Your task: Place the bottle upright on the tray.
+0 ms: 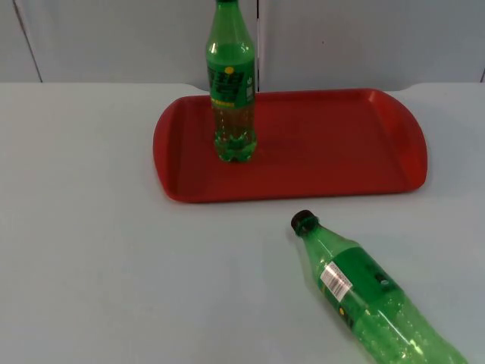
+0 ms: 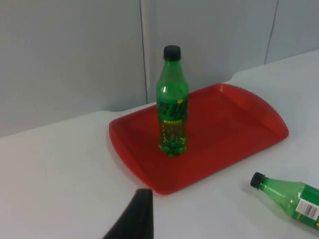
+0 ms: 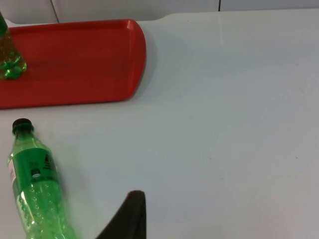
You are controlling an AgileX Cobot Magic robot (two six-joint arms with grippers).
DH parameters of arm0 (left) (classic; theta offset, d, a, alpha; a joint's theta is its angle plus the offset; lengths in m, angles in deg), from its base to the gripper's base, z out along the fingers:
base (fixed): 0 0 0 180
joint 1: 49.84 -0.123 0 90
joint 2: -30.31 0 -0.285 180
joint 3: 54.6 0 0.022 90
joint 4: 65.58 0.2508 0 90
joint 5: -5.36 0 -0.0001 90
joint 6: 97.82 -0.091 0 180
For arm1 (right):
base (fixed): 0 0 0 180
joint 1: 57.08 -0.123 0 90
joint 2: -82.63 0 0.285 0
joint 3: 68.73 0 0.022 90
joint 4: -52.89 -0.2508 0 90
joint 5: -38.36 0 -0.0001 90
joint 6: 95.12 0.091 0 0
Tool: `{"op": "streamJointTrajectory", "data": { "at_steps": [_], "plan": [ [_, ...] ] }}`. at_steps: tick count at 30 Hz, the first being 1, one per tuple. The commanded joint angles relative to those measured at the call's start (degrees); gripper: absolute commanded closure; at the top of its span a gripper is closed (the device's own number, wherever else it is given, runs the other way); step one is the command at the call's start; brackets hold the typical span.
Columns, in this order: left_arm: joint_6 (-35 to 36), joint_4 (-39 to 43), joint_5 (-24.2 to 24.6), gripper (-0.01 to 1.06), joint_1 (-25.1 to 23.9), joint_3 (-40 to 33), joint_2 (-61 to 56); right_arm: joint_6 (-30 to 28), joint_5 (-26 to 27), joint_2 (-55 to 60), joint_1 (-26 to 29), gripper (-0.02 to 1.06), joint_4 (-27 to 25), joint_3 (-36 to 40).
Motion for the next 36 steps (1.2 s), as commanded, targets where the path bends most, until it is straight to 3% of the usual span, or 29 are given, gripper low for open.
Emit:
{"op": "streamJointTrajectory", "data": {
  "at_steps": [1,25,36],
  "plan": [
    [0.44,0.60,1.67,0.00,0.31,0.26,-1.04,-0.08,0.31,-0.19,0.34,0.00,-0.08,0.14],
    [6.18,7.48,18.01,0.00,0.31,0.00,-17.57,-0.08,0.43,-0.19,0.34,0.00,-0.09,0.14],
    [6.18,8.86,17.29,0.00,0.31,-10.01,-17.57,-0.08,0.43,-0.19,0.34,0.00,0.01,0.14]
  ]
}}
